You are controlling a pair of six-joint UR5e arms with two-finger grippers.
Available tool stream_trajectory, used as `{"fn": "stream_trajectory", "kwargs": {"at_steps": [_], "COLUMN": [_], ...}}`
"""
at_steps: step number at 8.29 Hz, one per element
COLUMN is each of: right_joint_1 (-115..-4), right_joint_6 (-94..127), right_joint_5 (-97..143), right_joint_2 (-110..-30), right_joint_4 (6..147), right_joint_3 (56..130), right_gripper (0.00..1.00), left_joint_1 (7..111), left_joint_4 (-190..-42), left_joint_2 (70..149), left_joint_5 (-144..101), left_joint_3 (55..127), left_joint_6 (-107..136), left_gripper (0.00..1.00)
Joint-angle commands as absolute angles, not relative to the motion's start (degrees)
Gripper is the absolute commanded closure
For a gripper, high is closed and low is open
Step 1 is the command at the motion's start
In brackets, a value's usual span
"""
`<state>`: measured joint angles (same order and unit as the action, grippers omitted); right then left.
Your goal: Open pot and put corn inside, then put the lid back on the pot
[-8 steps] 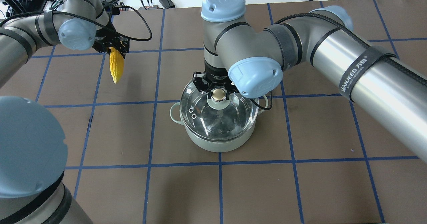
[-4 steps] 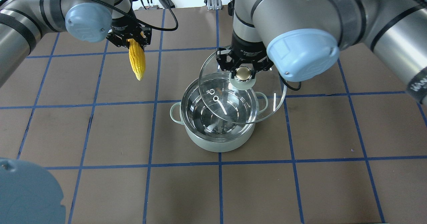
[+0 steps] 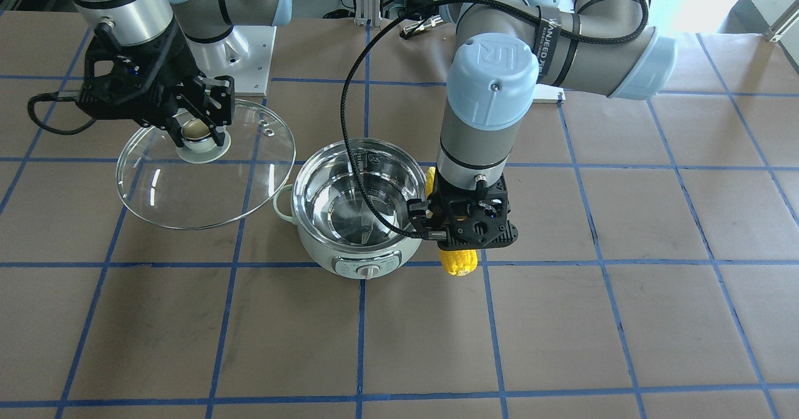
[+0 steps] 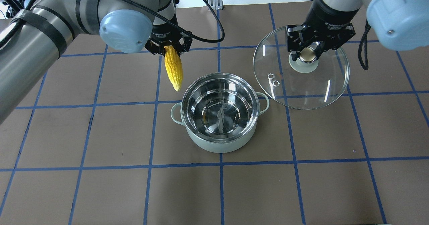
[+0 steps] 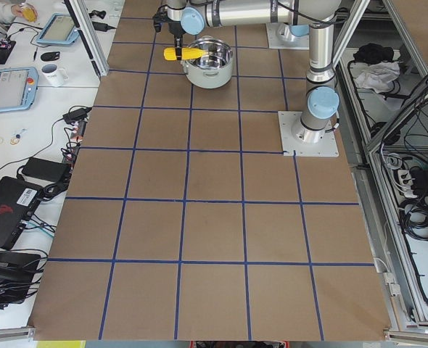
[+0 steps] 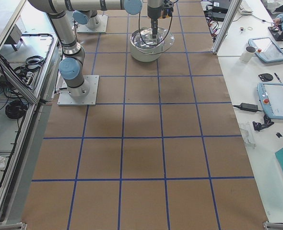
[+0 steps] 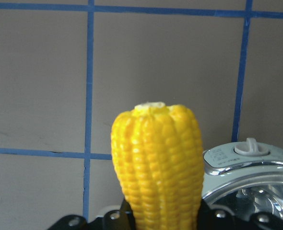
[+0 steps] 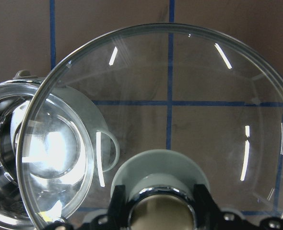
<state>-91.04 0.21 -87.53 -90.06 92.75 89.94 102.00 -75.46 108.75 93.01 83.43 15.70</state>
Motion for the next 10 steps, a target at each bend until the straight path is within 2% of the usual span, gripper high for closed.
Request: {"fn": "stream_trajectory", "kwargs": {"at_steps": [1, 4, 8, 9, 10], "right_joint_1": [-87.1, -86.8, -86.9, -86.9, -86.9], "right_joint_6": [-5.3, -5.5, -5.5, -5.5, -5.9], "right_joint_5": [-87.7, -87.8, -87.9, -87.9, -88.0], "right_joint_2": [-90.6, -90.7, -90.7, -90.7, -90.7], "right_joint_4": [90.0, 89.3, 89.2, 89.2, 89.2], "right_joint_3": [89.0, 89.0, 89.1, 89.1, 89.1], "right_gripper": [0.69, 0.69, 0.69, 0.69, 0.69], "left_joint_1": [106.2, 111.5, 113.1, 113.1, 113.1], "left_joint_4": [-76.9, -75.9, -75.8, -76.1, -75.9], "left_joint_2": [108.3, 108.3, 109.5, 109.9, 110.0], "left_joint_5": [91.2, 89.8, 86.1, 86.3, 86.4], "left_joint_3": [84.9, 88.1, 89.8, 90.3, 91.0], "left_joint_6": [18.4, 23.3, 23.5, 23.4, 23.4], "left_gripper": [1.0, 1.0, 1.0, 0.96, 0.89]}}
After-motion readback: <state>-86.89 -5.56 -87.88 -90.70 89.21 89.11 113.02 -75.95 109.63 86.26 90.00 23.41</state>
